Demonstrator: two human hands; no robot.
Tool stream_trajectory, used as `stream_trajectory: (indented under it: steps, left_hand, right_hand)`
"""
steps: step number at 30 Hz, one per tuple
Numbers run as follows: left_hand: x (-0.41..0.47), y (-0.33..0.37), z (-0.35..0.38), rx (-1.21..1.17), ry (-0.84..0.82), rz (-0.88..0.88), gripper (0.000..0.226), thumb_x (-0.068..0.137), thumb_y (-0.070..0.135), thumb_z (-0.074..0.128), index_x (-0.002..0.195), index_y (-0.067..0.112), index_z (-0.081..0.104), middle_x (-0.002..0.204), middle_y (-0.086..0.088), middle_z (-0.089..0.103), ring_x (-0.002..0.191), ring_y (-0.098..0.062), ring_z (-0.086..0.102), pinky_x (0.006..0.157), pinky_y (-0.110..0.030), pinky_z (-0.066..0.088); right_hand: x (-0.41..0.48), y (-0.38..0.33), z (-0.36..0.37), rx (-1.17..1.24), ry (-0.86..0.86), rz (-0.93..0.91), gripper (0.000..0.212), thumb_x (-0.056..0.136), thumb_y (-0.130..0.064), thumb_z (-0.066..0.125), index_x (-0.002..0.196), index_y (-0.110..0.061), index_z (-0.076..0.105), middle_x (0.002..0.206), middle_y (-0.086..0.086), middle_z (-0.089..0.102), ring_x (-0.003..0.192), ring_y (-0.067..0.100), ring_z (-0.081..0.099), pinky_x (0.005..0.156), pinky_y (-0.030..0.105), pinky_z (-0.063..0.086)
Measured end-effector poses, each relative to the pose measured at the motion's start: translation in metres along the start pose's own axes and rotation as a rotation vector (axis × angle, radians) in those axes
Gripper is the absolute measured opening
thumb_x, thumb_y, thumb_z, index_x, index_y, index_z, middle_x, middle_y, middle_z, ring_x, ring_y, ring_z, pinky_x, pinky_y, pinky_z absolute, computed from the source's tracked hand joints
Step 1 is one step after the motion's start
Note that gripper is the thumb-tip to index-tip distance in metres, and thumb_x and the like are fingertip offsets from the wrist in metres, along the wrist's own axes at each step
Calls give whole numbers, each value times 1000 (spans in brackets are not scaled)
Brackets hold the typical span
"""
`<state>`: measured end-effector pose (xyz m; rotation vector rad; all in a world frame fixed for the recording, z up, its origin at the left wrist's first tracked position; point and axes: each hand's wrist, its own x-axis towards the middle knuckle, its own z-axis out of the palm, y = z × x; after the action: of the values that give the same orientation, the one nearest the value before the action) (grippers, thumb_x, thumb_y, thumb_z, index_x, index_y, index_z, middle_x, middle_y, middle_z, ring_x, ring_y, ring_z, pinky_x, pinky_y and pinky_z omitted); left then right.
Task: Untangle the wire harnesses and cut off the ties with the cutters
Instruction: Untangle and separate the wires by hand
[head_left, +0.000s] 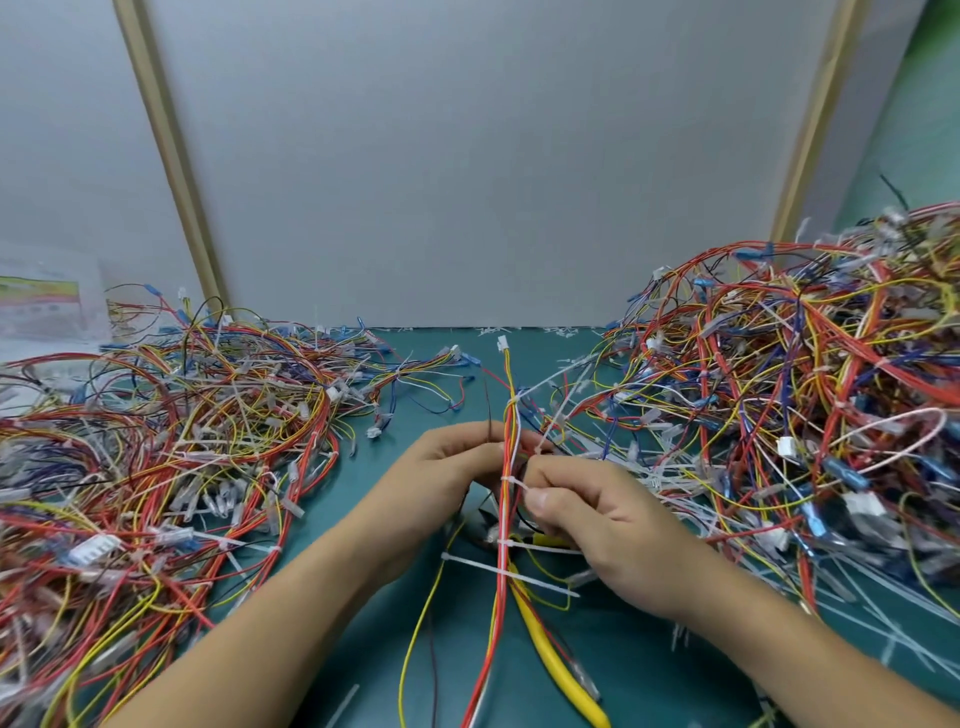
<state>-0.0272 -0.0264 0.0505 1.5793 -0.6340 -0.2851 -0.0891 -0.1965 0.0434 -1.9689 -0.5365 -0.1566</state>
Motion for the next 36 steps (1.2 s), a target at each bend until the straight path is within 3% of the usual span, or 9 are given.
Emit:
stream_trajectory:
  steps: [5,8,11,14,17,22,26,32,36]
  left_hand:
    - [1,-2,-3,-75,1,18,18,86,25,64,98,19,76,94,-3,76,78,-5,65,70,-8,44]
    - [1,-3,-3,-206,39,28,15,87,12,65,96,15,77,94,-13,77,88,-16,71,79,-17,52]
    - [2,-2,-2,-225,112,33,15,87,2,66,92,11,77,95,-18,76,93,-23,72,83,-19,53]
    - [1,-1,1,-161,154,71,12,84,-3,68,88,5,77,92,-15,77,88,-20,73,79,-17,53]
    - [1,-3,4,-84,160,121,6,82,0,73,88,2,75,88,-16,76,82,-18,71,79,-21,53]
    - [0,-6,3,146,144,199,10,83,19,69,89,20,77,83,-9,75,85,-35,66,89,-39,53]
    - [2,-8,6,192,115,188,15,85,18,57,87,17,72,86,-18,68,84,-35,60,87,-51,48]
    - [-1,-7,3,282,15,193,16,84,22,79,92,13,68,85,-13,65,78,-19,58,78,-25,48]
    - [2,-9,3,307,58,175,21,87,24,75,91,5,67,88,-24,63,80,-31,59,83,-50,49]
  right_hand:
    - [0,-2,-6,-123,61,7,26,88,-22,50,63,-17,53,57,-4,42,54,6,36,53,22,30]
    - [0,-4,-8,-197,149,18,27,85,-32,51,64,-19,63,58,3,54,54,11,48,54,32,40]
    - [0,-7,-12,-213,403,-8,37,82,-47,49,68,-18,66,64,5,62,64,22,59,61,43,50]
    - [1,-9,-14,-177,536,-34,27,87,-44,59,72,-22,65,65,-3,60,61,18,55,57,35,48]
    - [4,-6,-11,-232,486,-22,19,91,-35,68,76,-23,65,66,-5,63,58,14,55,53,24,44]
    - [6,1,-11,-160,455,43,17,94,-22,64,77,-20,64,66,7,62,66,35,58,61,52,55]
    - [9,4,-9,23,437,103,21,95,-13,62,75,-17,61,62,2,62,55,25,62,50,36,54]
    - [11,6,-8,194,406,122,28,95,-5,62,69,-15,62,61,7,63,54,20,61,51,37,55]
    - [10,8,-6,165,375,131,25,97,-19,61,75,-11,65,69,15,67,54,16,55,47,36,54]
